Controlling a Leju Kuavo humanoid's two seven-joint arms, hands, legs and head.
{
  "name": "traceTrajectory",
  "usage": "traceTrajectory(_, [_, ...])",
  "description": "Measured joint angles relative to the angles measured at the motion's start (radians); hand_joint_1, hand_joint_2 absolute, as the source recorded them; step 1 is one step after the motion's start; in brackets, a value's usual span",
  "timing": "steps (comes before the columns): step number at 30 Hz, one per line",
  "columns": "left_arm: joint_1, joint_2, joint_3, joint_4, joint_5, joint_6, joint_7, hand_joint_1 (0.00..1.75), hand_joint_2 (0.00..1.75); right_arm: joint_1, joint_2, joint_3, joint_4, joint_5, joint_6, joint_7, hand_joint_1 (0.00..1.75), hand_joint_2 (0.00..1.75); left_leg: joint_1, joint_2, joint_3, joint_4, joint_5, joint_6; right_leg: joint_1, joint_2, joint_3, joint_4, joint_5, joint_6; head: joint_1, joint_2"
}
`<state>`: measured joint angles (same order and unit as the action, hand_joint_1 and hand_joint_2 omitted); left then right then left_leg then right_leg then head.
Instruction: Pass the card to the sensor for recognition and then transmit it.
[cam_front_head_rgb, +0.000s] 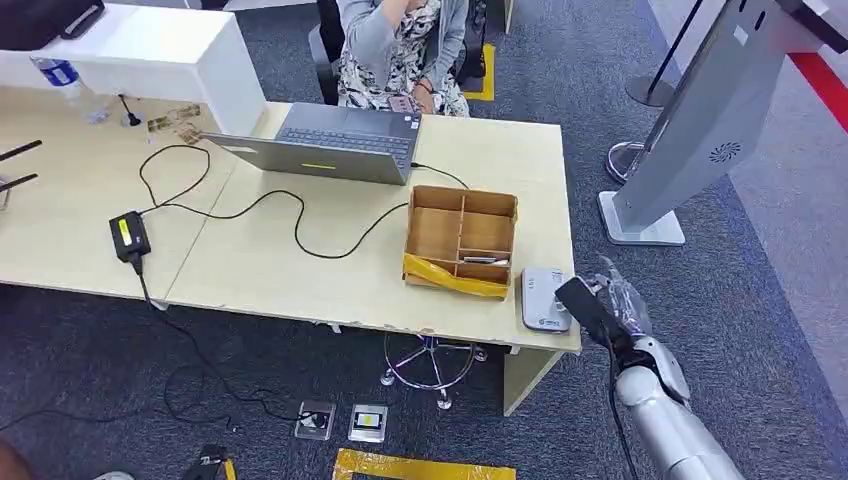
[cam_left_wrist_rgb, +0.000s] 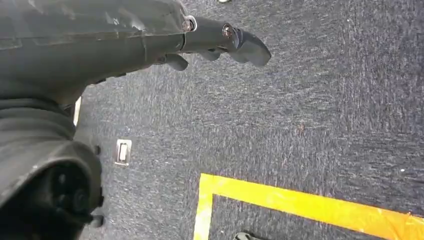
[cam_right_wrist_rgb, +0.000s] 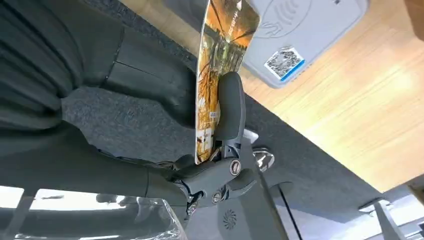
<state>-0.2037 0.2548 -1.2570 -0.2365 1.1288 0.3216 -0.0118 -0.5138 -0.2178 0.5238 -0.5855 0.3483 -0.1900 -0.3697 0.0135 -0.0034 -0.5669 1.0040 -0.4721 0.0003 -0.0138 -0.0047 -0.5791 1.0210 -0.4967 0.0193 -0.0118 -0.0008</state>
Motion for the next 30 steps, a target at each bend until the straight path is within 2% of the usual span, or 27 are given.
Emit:
traceTrajectory(10, [0.0, 0.003, 0.002, 0.0, -0.023, -0.003, -0.003, 0.0, 0.0, -0.019, 0.0, 0.0, 0.057, -0.002, -0.02, -0.01, 1.75, 1.75, 0.0, 0.0, 0.0, 0.0, 0.0, 0.0, 0.0, 0.0, 0.001, 0.0, 0.0, 0.0, 0.0, 0.0])
traceTrajectory(18, [0.0, 0.006, 0.002, 0.0, -0.056, -0.027, -0.022, 0.0, 0.0, -0.109, 0.006, 0.001, 0.062, 0.062, -0.035, 0.01, 1.75, 1.75, 0.0, 0.0, -0.001, 0.0, 0.0, 0.0, 0.0, 0.0, 0.001, 0.0, 0.001, 0.0, 0.001, 0.0])
traceTrajectory(23, [-0.012, 0.019, 0.002, 0.0, -0.087, -0.044, -0.002, 0.0, 0.0, -0.24, 0.047, 0.019, 0.061, 0.147, -0.045, 0.043, 1.75, 1.75, 0.001, 0.001, 0.0, 0.0, 0.001, -0.001, 0.001, 0.001, 0.0, 0.001, 0.001, -0.001, 0.0, 0.0])
traceTrajectory(30, [-0.018, 0.022, 0.002, 0.0, -0.097, -0.048, 0.001, 0.0, 0.0, -0.298, 0.089, 0.045, 0.061, 0.169, -0.045, 0.04, 1.75, 1.75, 0.001, -0.001, -0.001, 0.0, 0.001, -0.001, 0.001, 0.0, 0.001, 0.001, 0.001, -0.001, 0.0, 0.0])
